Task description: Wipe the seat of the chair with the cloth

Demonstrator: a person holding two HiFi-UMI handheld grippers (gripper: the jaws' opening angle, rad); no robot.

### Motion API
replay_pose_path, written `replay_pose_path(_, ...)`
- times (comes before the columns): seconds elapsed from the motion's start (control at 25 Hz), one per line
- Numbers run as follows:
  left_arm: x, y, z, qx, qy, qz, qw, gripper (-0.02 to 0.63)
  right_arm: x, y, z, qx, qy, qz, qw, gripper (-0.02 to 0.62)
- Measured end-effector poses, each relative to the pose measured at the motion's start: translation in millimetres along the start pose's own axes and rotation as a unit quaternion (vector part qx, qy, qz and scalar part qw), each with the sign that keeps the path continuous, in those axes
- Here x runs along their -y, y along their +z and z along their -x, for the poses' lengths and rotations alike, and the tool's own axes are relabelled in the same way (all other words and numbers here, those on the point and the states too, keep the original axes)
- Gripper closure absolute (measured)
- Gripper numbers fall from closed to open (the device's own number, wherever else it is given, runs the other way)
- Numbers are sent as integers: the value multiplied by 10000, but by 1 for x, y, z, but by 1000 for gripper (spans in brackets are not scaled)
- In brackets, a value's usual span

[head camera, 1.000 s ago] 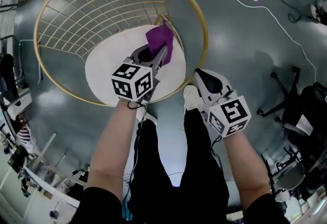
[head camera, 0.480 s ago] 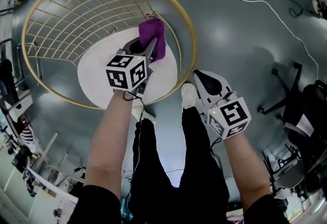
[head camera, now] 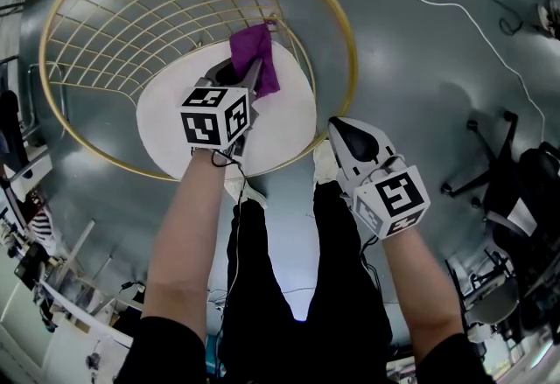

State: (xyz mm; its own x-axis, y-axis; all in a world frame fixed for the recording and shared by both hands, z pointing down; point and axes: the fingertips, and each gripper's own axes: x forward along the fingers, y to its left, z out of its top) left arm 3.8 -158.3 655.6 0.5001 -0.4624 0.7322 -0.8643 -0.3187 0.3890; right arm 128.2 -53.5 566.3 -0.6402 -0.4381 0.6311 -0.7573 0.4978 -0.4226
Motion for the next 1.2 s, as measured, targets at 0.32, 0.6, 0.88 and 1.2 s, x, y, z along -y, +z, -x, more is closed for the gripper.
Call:
replay_pose_path(0.32,-72,-36,31,-175,751,466,9959,541,-20,-12,-15,-151,78,2,9999,583)
replay_pose_path(0.6,-113,-50,64,-273,1218,638,9901,541,-44,-3,-33,-250,160,61,9995,583)
replay_pose_path(0.88,-139,-59,87,-271,1438,721,9866,541,-65,5,-60,-257,348,236,9988,583)
replay_pose_path(1.2,-160,-70,115,-162,1696,1187,9782,543,-91,8,-76,-342,470,302,9979,583)
